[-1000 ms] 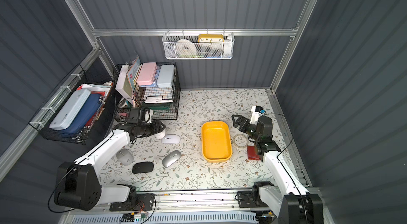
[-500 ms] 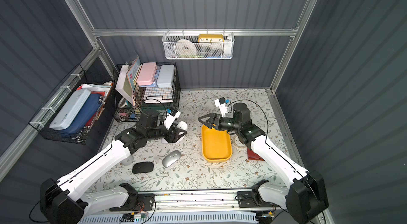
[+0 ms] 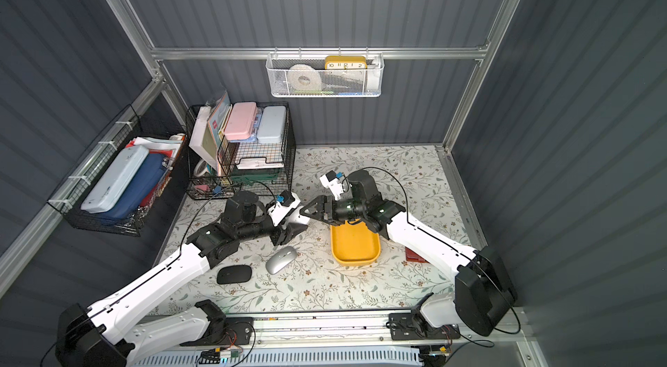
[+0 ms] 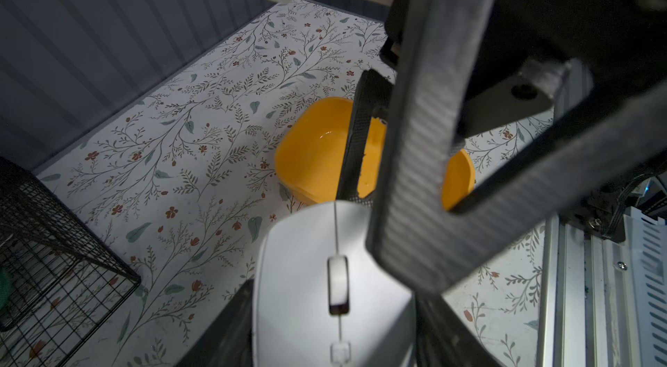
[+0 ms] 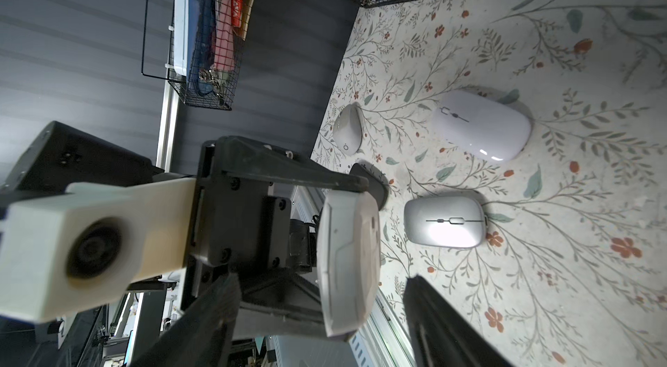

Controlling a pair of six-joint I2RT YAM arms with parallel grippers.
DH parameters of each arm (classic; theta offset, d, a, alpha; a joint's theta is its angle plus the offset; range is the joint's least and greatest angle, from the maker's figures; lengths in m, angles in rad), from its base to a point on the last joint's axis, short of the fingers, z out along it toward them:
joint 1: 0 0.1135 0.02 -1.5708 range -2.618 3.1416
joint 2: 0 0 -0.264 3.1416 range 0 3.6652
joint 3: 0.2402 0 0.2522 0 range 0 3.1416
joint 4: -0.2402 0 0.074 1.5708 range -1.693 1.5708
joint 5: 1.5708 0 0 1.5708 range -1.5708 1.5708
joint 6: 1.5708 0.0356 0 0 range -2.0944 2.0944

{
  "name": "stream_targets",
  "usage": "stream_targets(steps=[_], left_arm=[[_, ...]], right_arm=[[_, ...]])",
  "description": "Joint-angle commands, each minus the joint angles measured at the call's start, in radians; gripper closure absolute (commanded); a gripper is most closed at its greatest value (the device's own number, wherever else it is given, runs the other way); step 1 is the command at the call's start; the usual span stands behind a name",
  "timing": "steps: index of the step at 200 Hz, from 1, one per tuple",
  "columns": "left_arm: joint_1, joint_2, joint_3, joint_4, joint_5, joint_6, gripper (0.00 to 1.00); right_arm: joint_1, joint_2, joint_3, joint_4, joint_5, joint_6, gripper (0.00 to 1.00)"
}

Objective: Put the mouse in the storage box
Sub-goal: Pick up the mouse from the center of the board.

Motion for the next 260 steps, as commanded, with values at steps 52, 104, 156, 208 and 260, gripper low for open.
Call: stream_targets(steps=[52, 104, 156, 208, 260], left_arm=[[-0.003, -0.015, -0.001, 0.026, 0.052, 0.019, 0.70], [-0.003, -0.011, 0.002, 0.017, 0.054, 0.008, 0.70], [-0.003, -0.005, 0.004, 0.005, 0.049, -0.003, 0.65], [-0.003, -0.015, -0.009, 0.009, 0.013, -0.056, 0.06], [-0.003, -0.108, -0.051, -0.026, -0.281, -0.366, 0.00]], right_arm=[[0.070, 0.082, 0.047, 0.040, -0.023, 0.009, 0.35], [0.085, 0.130, 0.066, 0.075, -0.041, 0.031, 0.50], [0.090, 0.143, 0.068, 0.096, -0.045, 0.045, 0.73], [0.087, 0.140, 0.075, 0.110, -0.009, 0.046, 0.83], [-0.022, 0.122, 0.052, 0.068, 0.069, -0.014, 0.83]])
